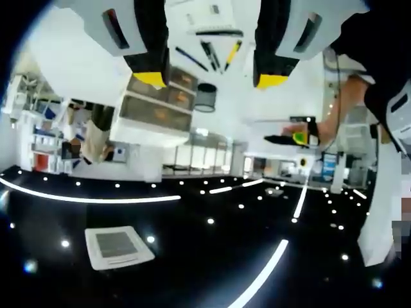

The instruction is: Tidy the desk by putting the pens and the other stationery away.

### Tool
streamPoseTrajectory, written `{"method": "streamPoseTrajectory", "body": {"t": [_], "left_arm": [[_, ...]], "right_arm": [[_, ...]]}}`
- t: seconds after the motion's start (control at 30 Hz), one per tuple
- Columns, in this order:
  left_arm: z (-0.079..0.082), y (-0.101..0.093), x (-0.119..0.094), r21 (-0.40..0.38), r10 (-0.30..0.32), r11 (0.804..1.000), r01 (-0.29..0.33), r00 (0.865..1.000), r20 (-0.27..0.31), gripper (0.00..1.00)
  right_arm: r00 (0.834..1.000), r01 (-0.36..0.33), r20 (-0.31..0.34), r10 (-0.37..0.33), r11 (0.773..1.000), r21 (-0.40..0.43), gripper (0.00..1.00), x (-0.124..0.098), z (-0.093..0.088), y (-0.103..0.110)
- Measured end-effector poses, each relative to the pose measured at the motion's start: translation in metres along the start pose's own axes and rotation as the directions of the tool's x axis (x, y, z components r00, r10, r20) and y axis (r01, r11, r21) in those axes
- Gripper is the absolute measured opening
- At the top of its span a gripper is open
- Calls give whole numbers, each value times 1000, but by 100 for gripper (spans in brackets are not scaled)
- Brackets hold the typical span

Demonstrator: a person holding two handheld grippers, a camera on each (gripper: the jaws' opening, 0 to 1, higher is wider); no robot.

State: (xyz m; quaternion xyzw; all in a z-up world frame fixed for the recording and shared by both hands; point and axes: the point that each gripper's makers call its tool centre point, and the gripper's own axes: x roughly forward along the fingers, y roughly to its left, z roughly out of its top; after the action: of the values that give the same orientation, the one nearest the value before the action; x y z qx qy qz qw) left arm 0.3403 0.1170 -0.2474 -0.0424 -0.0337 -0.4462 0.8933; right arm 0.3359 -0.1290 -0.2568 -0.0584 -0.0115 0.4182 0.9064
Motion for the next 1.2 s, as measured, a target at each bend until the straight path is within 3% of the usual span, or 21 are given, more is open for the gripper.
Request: {"method": "streamPoseTrajectory", "body": {"t": [1.2], "left_arm": [[-1,-2,0,6,0,1000,0,1000,-5,67]], "right_arm": [[1000,5,4,-5,1000,-4,49,-2,2,-2]]}}
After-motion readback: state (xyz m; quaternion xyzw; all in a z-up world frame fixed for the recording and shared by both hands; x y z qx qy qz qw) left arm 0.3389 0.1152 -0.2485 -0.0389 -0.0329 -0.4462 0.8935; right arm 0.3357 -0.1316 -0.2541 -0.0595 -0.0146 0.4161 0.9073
